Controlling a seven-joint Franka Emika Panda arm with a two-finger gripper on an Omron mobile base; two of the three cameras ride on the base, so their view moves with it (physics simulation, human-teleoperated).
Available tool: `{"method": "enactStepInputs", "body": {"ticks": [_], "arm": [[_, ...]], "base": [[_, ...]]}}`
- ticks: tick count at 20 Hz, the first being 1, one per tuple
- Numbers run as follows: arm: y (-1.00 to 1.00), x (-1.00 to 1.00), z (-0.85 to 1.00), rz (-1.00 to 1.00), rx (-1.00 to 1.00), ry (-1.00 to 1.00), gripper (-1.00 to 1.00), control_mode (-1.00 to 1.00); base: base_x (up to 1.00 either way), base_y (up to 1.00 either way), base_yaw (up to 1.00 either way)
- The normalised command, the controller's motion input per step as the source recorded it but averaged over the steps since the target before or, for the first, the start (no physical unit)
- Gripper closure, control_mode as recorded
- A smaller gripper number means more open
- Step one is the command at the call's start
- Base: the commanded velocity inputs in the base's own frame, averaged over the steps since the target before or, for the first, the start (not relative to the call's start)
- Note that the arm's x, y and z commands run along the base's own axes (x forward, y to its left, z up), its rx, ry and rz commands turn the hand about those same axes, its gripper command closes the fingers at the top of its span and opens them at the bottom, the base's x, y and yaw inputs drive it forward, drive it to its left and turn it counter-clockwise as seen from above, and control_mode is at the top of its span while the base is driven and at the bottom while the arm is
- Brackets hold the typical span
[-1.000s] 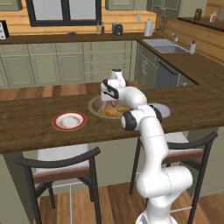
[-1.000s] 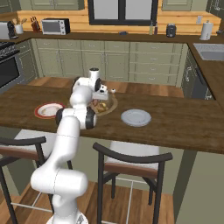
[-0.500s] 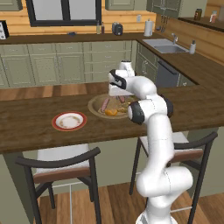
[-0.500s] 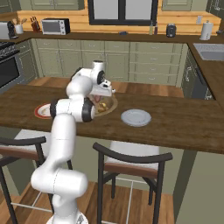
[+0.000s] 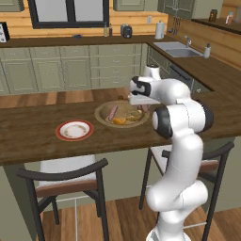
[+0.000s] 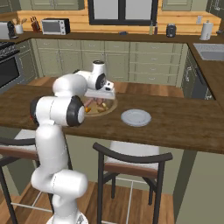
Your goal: Place one bun and one sausage from the bowl on each plate.
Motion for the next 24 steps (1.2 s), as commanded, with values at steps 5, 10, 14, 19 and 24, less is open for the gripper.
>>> {"method": "enactStepInputs", "body": {"ticks": [5,10,14,19,24], "arm": [[-0.93,-0.67,0.03,-0.05,0.00,0.00,1.00,-1.00],[-0.81,0.02,0.04,-0.01,0.00,0.03,1.00,-1.00],[-0.84,0.31,0.00,0.00,0.00,0.09,1.00,-1.00],[-0.72,0.52,-0.03,0.00,0.00,0.09,1.00,-1.00],[-0.35,0.55,-0.24,0.00,0.00,0.06,1.00,-1.00]], "base": [[0.00,0.00,0.00],[0.00,0.00,0.00],[0.00,0.00,0.00],[0.00,0.00,0.00],[0.00,0.00,0.00]]}}
